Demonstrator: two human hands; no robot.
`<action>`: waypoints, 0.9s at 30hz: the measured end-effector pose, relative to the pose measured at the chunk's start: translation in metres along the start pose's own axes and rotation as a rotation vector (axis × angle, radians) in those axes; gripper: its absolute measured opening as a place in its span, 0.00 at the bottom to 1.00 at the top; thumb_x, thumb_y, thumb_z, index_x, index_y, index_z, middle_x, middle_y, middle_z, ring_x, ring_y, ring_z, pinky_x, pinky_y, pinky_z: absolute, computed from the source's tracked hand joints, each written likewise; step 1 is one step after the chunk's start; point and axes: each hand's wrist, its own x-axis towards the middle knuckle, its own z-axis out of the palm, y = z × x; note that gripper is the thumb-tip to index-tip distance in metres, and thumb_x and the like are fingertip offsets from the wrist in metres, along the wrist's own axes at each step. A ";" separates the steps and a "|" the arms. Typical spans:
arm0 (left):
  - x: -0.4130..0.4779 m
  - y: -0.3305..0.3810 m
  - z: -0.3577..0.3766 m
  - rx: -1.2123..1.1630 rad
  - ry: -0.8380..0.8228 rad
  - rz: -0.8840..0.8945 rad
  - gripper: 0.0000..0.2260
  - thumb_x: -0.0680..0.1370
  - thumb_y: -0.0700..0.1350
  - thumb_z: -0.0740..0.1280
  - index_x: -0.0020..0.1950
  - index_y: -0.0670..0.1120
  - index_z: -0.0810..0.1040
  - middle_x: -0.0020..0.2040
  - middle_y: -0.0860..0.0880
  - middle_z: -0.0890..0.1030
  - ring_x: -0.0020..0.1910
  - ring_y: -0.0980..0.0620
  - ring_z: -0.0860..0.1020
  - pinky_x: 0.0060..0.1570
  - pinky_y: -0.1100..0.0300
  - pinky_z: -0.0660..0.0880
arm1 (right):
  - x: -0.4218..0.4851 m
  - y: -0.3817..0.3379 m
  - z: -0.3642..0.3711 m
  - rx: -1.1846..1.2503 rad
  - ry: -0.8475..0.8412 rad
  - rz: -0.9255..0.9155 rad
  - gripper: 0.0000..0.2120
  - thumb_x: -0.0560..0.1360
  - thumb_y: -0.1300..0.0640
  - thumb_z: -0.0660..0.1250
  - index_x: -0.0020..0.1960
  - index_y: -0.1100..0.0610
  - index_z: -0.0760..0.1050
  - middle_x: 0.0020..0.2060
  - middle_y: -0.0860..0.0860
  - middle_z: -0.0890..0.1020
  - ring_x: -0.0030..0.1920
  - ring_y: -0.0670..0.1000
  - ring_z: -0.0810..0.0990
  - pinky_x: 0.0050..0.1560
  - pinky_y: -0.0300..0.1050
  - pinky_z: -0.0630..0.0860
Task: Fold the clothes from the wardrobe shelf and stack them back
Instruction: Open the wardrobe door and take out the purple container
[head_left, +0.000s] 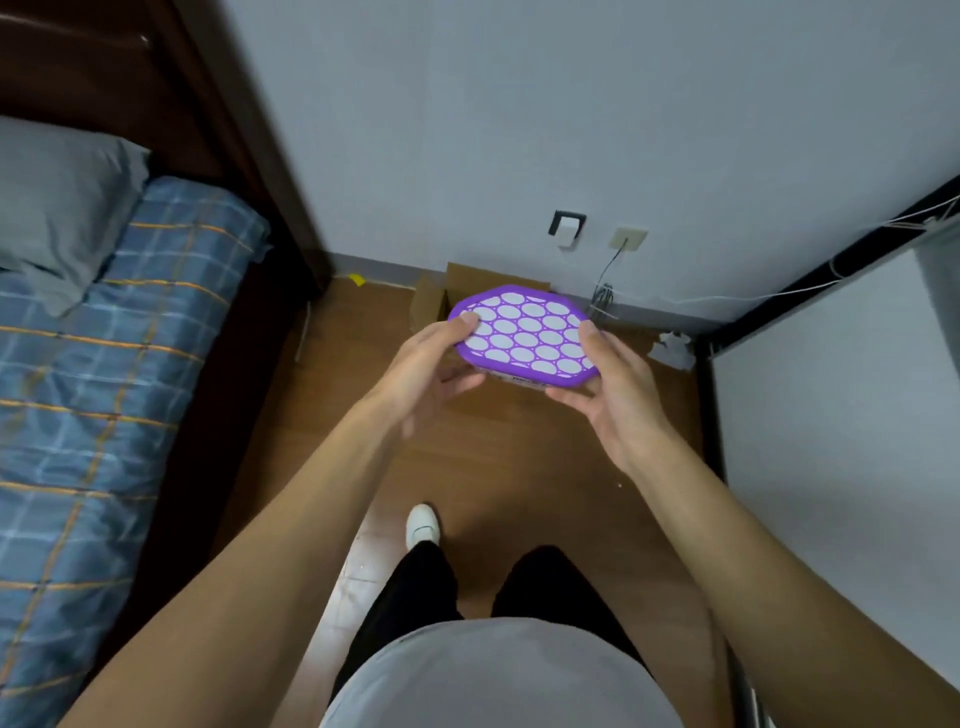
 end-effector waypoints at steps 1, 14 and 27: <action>0.015 0.009 -0.003 -0.004 -0.017 -0.014 0.30 0.67 0.62 0.76 0.62 0.47 0.78 0.56 0.48 0.85 0.54 0.51 0.84 0.48 0.58 0.80 | 0.012 -0.005 0.006 0.017 0.017 0.002 0.18 0.75 0.44 0.70 0.61 0.50 0.76 0.57 0.51 0.84 0.55 0.51 0.85 0.45 0.46 0.83; 0.209 0.068 0.008 -0.065 0.027 -0.100 0.19 0.73 0.53 0.73 0.59 0.45 0.78 0.54 0.46 0.85 0.51 0.49 0.84 0.52 0.52 0.81 | 0.218 -0.060 0.022 0.018 0.000 0.125 0.05 0.79 0.47 0.67 0.53 0.46 0.75 0.54 0.49 0.83 0.55 0.50 0.84 0.42 0.47 0.83; 0.419 0.017 -0.011 0.020 0.154 -0.182 0.13 0.71 0.53 0.71 0.52 0.49 0.78 0.48 0.49 0.86 0.50 0.50 0.84 0.52 0.52 0.79 | 0.436 -0.013 0.024 -0.135 0.034 0.208 0.03 0.80 0.47 0.66 0.53 0.44 0.74 0.52 0.46 0.83 0.49 0.46 0.85 0.44 0.41 0.83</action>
